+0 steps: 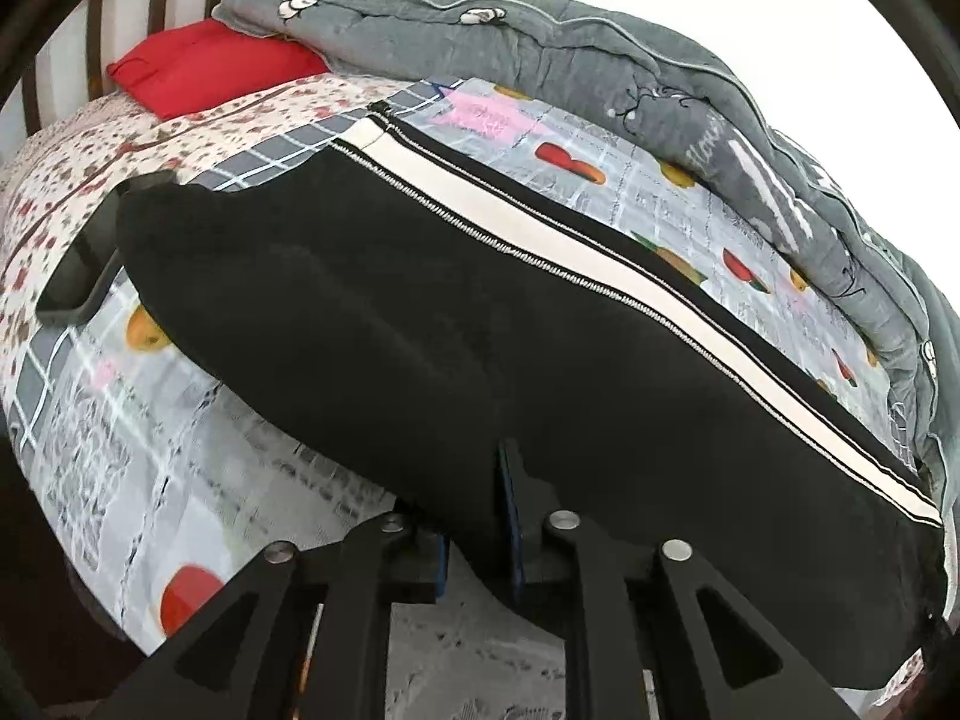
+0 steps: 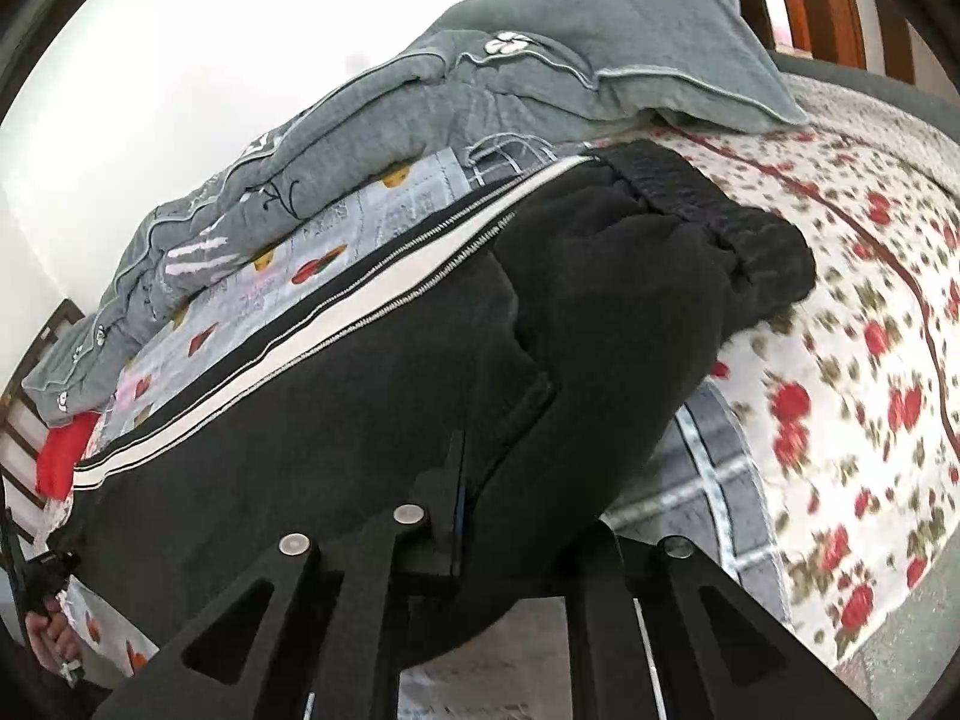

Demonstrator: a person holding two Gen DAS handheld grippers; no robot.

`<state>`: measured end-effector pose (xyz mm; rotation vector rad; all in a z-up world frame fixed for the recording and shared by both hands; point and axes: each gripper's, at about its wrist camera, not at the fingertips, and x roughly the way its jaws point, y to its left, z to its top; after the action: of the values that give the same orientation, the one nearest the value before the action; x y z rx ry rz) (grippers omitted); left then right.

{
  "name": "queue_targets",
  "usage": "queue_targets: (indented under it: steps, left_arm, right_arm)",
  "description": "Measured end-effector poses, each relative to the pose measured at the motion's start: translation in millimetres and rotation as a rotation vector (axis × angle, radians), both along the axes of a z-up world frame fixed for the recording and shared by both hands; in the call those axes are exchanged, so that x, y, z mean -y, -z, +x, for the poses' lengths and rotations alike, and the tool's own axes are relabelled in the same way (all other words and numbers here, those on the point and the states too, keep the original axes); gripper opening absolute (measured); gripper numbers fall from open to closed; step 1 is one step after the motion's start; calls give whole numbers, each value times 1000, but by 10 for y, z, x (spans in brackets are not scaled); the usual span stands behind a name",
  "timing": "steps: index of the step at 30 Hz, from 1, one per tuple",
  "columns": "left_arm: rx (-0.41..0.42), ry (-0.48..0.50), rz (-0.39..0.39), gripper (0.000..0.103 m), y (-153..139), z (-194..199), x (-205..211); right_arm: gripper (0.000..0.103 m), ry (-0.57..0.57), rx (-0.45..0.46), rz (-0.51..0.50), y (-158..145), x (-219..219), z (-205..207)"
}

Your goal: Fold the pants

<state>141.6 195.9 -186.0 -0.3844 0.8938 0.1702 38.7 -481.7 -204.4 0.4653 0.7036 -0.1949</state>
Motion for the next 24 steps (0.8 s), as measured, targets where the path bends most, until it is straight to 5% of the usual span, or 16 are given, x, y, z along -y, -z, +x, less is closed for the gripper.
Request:
queue_targets:
  steps: [1,4,6,13,14,16,19,24]
  left_arm:
    - [-12,-9,9,25,-10,-19,0]
    - [-23,-40,74,55,-77,-96,12]
    - [7,-49,104,61,-134,-173,16]
    - [62,-68,107,61,-296,-278,19]
    - [71,-71,108,61,-313,-290,19]
    - [100,-75,118,61,-377,-317,32]
    - [120,-65,148,61,-441,-309,47]
    - [121,-71,149,61,-435,-151,-40]
  right_arm:
    - [25,21,7,-5,-16,42,-55]
    - [57,110,42,-15,-54,220,-177]
    - [64,163,61,12,-39,386,-182]
    - [61,199,78,255,179,878,182]
    - [43,214,71,221,140,877,228]
    - [31,186,134,102,-33,860,220]
    - [31,208,167,66,-108,937,146]
    - [38,209,28,-4,-3,992,200]
